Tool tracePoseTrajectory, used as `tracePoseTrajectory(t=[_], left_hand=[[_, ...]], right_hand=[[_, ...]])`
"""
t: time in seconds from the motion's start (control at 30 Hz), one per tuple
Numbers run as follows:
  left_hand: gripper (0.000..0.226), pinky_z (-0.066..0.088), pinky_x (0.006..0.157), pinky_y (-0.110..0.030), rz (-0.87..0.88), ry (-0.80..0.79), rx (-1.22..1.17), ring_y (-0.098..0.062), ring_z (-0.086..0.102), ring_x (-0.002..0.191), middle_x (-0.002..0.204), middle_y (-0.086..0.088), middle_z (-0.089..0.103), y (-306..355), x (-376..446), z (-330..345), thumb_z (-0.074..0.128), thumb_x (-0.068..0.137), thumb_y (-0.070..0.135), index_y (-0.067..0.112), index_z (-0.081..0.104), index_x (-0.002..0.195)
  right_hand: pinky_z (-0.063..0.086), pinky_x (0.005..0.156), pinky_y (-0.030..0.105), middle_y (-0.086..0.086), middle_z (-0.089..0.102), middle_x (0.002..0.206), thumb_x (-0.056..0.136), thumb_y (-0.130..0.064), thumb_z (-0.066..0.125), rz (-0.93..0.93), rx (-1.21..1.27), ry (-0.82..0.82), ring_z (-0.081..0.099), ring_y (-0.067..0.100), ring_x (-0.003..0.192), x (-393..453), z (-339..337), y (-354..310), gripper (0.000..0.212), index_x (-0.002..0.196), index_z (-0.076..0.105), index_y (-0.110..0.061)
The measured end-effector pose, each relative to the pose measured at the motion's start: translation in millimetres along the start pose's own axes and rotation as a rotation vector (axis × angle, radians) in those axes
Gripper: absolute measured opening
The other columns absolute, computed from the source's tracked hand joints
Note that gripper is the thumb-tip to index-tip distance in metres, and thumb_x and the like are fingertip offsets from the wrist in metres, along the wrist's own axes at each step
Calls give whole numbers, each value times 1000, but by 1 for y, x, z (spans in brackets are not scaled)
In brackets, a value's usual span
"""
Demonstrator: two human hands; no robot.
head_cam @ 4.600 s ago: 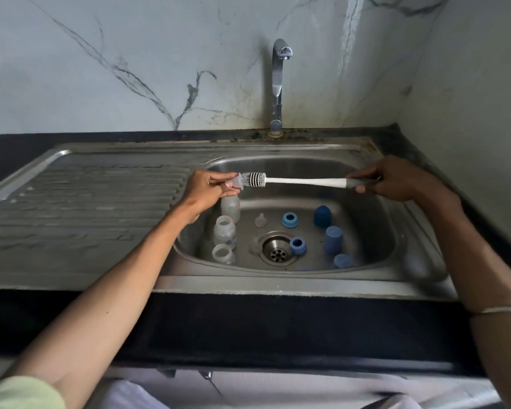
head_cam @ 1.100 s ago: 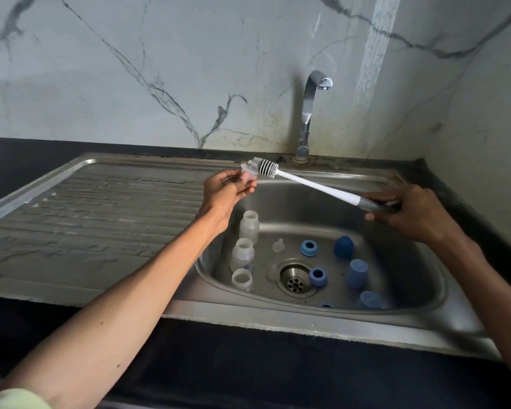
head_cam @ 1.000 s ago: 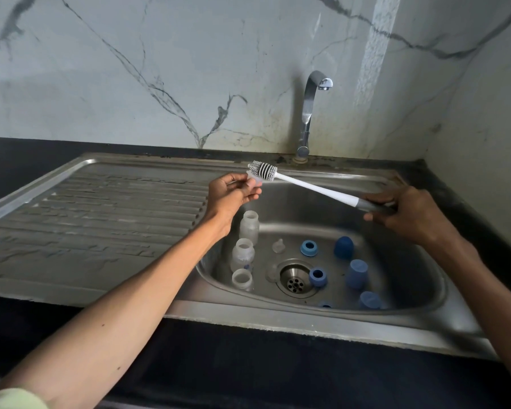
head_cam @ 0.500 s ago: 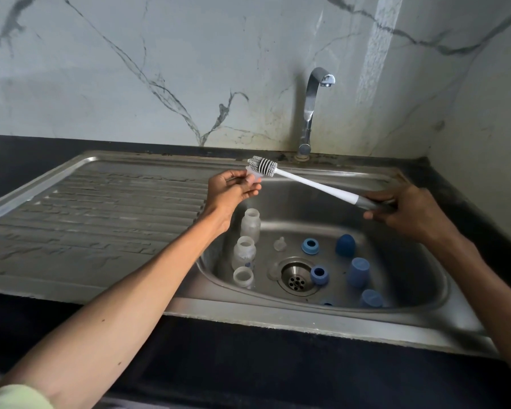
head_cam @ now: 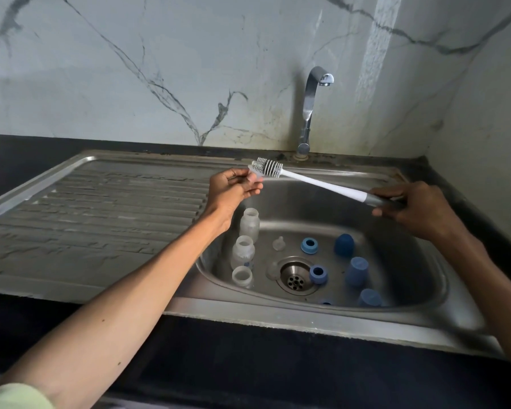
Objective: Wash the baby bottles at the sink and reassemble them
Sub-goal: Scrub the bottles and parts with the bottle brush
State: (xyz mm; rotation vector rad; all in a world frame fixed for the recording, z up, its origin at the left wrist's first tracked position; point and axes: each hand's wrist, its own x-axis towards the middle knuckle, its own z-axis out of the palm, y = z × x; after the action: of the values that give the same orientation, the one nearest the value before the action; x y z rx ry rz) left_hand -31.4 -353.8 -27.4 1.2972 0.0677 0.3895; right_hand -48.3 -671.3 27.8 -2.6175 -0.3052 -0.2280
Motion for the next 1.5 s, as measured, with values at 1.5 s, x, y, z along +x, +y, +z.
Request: tracePoseTrajectory(t=[1.5], left_hand=[[33, 60, 77, -22, -112, 67, -169, -13, 74, 76, 83, -6, 76, 11, -1, -1, 59, 84, -22, -4, 67, 111]], right_hand=[[42, 102, 34, 9, 65, 127, 84, -16, 75, 6, -30, -10, 57, 25, 118, -5, 7, -20, 46, 128, 63, -19]])
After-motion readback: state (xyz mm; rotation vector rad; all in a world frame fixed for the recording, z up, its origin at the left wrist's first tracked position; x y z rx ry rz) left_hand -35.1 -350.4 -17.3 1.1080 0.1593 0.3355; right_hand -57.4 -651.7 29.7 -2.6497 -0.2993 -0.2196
